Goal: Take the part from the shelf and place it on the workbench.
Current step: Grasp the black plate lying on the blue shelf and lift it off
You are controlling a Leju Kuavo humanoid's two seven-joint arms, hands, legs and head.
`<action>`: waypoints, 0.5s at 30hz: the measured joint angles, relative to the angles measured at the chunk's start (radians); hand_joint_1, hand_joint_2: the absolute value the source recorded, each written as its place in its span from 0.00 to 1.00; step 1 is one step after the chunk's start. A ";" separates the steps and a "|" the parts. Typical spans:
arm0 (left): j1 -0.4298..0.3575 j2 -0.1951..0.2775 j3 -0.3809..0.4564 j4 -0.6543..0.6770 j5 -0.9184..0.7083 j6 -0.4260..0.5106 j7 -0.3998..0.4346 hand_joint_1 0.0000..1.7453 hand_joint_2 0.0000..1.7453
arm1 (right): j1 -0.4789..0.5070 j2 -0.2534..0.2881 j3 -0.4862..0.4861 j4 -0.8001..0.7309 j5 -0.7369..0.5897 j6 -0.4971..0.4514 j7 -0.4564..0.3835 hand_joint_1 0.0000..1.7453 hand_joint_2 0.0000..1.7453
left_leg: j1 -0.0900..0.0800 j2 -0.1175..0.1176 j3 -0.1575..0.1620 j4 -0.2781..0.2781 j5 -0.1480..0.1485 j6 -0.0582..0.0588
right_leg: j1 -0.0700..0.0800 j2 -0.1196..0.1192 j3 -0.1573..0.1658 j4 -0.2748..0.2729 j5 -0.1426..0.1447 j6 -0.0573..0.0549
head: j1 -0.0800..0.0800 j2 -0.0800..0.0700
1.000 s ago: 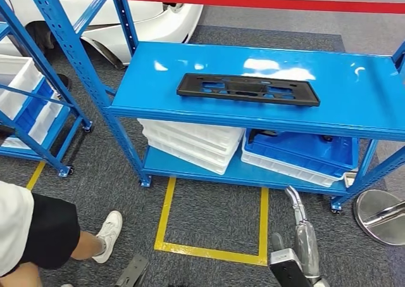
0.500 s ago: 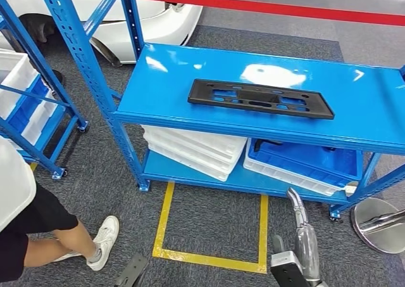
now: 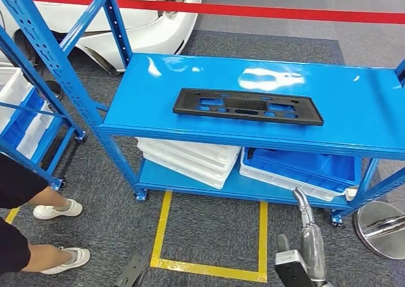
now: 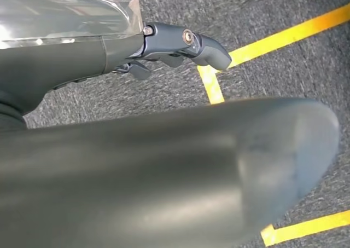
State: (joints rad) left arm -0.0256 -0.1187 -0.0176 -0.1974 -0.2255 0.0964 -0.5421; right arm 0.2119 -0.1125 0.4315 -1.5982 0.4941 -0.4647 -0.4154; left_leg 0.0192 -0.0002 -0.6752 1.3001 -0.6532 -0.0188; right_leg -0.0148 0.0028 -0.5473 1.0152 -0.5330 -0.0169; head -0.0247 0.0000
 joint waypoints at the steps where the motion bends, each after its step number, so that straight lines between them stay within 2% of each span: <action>1: 0.002 0.000 0.000 0.000 0.000 0.000 0.000 0.00 0.00 | 0.001 0.000 0.000 0.000 0.000 0.000 0.000 0.00 0.00 | 0.001 0.000 -0.012 -0.001 0.024 -0.001 | 0.000 0.002 0.011 0.000 -0.008 0.002 | 0.000 0.000; 3: 0.002 0.000 0.001 0.000 0.000 0.000 0.000 0.00 0.00 | 0.002 0.000 -0.001 0.000 0.002 -0.002 0.000 0.00 0.00 | 0.001 0.000 0.015 -0.103 0.113 0.002 | -0.002 0.006 0.036 0.000 -0.027 0.009 | 0.000 0.000; 4: 0.002 0.000 0.001 0.001 0.000 0.000 0.000 0.00 0.00 | 0.002 0.000 -0.002 0.000 0.004 -0.003 0.000 0.00 0.00 | -0.001 0.000 0.035 -0.157 0.147 0.004 | -0.001 0.007 0.047 0.000 -0.036 0.015 | 0.001 0.000; 5: 0.001 0.000 0.001 0.002 0.000 0.000 0.001 0.00 0.00 | 0.003 0.000 -0.005 0.000 0.008 -0.005 0.001 0.00 0.00 | -0.002 0.000 0.053 -0.202 0.161 0.008 | 0.000 0.009 0.052 0.001 -0.043 0.021 | 0.001 0.000; 6: 0.001 0.000 0.001 0.002 0.000 0.000 0.001 0.00 0.00 | 0.003 0.000 -0.009 -0.001 0.011 -0.006 0.002 0.00 0.00 | -0.005 -0.001 0.062 -0.225 0.160 0.014 | 0.001 0.009 0.054 0.000 -0.046 0.027 | 0.002 0.000; 9: 0.003 0.001 0.002 0.003 -0.003 0.000 0.004 0.00 0.00 | 0.005 0.000 -0.022 -0.006 0.027 -0.008 0.004 0.00 0.00 | -0.005 -0.004 0.073 -0.245 0.141 0.032 | 0.000 0.009 0.055 0.002 -0.048 0.040 | 0.003 0.000; 11: 0.002 0.000 0.003 0.003 -0.004 0.001 0.004 0.00 0.00 | 0.006 0.000 -0.034 -0.013 0.039 -0.009 0.005 0.00 0.00 | 0.000 -0.005 0.090 -0.255 0.137 0.043 | 0.000 0.006 0.037 0.050 -0.067 0.048 | 0.004 0.000; 12: 0.001 0.000 0.003 0.003 -0.005 0.001 0.004 0.00 0.00 | 0.006 -0.001 -0.042 -0.016 0.045 -0.010 0.006 0.00 0.00 | 0.001 -0.005 0.098 -0.259 0.133 0.047 | -0.001 0.004 0.008 0.103 -0.088 0.052 | 0.005 0.000; 14: 0.000 0.000 0.003 0.003 -0.006 0.002 0.006 0.00 0.00 | 0.011 -0.003 -0.056 -0.019 0.053 -0.010 0.008 0.00 0.00 | 0.000 -0.005 0.111 -0.261 0.123 0.052 | -0.001 0.003 -0.076 0.233 -0.132 0.057 | 0.006 0.000; 15: 0.002 0.000 0.004 0.003 -0.006 0.003 0.007 0.00 0.00 | 0.015 -0.004 -0.062 -0.019 0.056 -0.010 0.009 0.00 0.00 | 0.000 -0.005 0.118 -0.261 0.117 0.053 | -0.001 0.003 -0.111 0.276 -0.138 0.057 | 0.006 0.000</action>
State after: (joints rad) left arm -0.0241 -0.1183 -0.0140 -0.1942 -0.2318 0.0992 -0.5354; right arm 0.2271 -0.1167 0.3694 -1.6174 0.5498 -0.4745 -0.4066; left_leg 0.0188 -0.0052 -0.5572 1.0389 -0.5364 0.0337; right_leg -0.0156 0.0057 -0.6579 1.2914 -0.6706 0.0403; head -0.0191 0.0000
